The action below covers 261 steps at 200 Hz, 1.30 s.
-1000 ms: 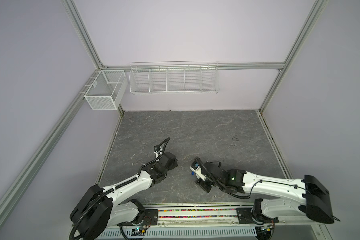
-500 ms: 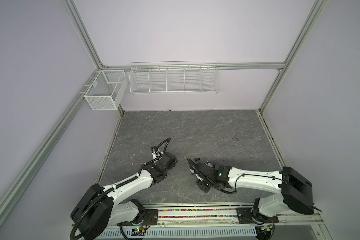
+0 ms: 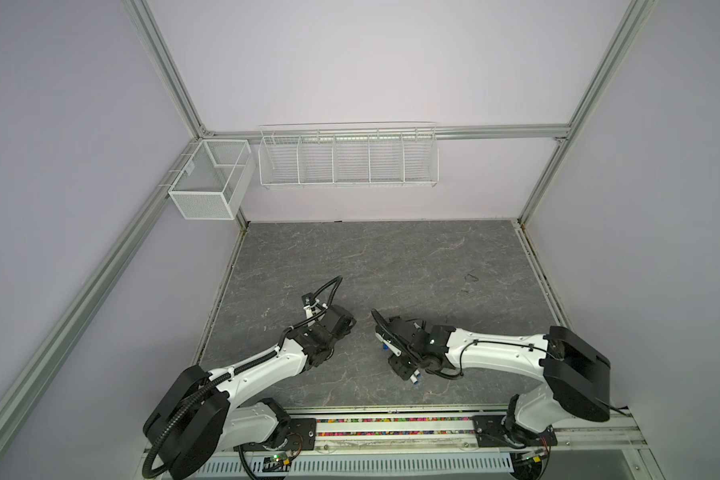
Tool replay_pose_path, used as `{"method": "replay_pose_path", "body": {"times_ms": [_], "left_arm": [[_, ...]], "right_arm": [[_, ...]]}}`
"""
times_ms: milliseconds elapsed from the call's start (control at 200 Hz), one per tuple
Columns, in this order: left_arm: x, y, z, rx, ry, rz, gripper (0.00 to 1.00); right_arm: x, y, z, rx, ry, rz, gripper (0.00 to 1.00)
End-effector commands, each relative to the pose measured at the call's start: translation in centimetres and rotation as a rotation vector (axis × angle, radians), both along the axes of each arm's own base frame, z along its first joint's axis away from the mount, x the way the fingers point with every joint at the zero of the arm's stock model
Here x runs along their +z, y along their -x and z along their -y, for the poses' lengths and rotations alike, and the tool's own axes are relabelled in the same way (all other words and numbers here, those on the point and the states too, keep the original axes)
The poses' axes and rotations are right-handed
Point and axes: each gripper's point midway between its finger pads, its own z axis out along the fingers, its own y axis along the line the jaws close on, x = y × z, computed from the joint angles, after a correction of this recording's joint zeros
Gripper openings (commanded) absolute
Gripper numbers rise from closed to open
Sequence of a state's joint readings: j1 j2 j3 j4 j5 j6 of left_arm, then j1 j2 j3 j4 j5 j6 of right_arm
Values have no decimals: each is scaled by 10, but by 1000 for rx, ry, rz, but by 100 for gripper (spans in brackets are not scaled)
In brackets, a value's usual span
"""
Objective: Insert the pens into the pen caps
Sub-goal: 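Move the right gripper over the marker pile while the left arm rises toward center, then lower the right gripper and close it on a white marker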
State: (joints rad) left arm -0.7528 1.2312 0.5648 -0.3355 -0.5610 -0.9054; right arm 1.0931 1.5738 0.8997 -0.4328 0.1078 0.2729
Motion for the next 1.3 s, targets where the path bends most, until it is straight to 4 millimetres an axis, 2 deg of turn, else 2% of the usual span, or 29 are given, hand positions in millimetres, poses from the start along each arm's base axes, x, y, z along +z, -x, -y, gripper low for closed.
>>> {"method": "replay_pose_path", "body": {"times_ms": [0, 205, 610, 835, 1125, 1300], "left_arm": [[6, -4, -1, 32, -1, 8, 99], [9, -5, 0, 29, 9, 12, 99], [14, -1, -9, 63, 14, 42, 99], [15, -1, -12, 76, 15, 50, 99], [11, -1, -11, 75, 6, 41, 99], [8, -1, -11, 73, 1, 31, 99]], "right_arm": [[-2, -3, -4, -7, -5, -16, 37], [-10, -3, -2, -8, 27, -22, 36], [-20, -3, 2, -13, 65, -32, 33], [-12, -7, -1, -8, 50, -6, 32], [17, -11, -13, 29, -58, 54, 32], [13, -8, -11, 17, -54, 36, 32]]}}
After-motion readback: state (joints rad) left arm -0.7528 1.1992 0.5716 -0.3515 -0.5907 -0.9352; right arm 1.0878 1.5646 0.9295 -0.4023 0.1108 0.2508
